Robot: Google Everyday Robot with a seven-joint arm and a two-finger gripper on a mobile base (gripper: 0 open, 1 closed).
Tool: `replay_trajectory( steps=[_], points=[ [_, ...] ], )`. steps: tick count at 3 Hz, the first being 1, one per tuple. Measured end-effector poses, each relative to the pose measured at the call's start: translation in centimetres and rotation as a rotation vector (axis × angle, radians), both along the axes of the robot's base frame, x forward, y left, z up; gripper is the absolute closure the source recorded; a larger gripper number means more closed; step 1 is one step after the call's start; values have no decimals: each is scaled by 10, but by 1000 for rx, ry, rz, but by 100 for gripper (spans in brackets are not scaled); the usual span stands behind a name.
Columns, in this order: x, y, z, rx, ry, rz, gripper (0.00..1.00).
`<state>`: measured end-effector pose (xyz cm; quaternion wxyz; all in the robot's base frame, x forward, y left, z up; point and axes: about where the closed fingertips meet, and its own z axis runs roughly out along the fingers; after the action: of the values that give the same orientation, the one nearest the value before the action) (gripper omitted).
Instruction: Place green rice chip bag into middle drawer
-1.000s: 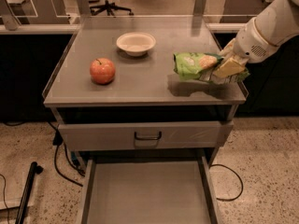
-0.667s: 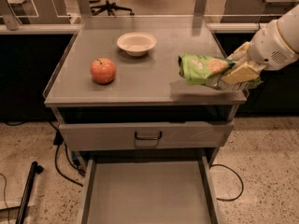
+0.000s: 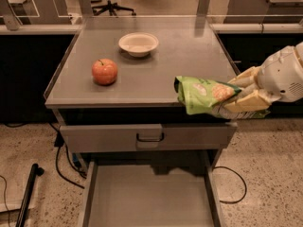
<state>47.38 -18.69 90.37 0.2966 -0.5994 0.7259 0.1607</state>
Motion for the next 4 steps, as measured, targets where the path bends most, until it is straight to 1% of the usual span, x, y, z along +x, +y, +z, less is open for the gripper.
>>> replay_trajectory(
  steps=[1, 2, 3, 4],
  points=[
    [-9, 3, -16, -4, 37, 9, 100],
    [-9, 3, -16, -4, 37, 9, 100],
    [-13, 13, -39, 14, 76, 17, 100],
    [-25, 32, -73, 75, 105, 49, 100]
  ],
)
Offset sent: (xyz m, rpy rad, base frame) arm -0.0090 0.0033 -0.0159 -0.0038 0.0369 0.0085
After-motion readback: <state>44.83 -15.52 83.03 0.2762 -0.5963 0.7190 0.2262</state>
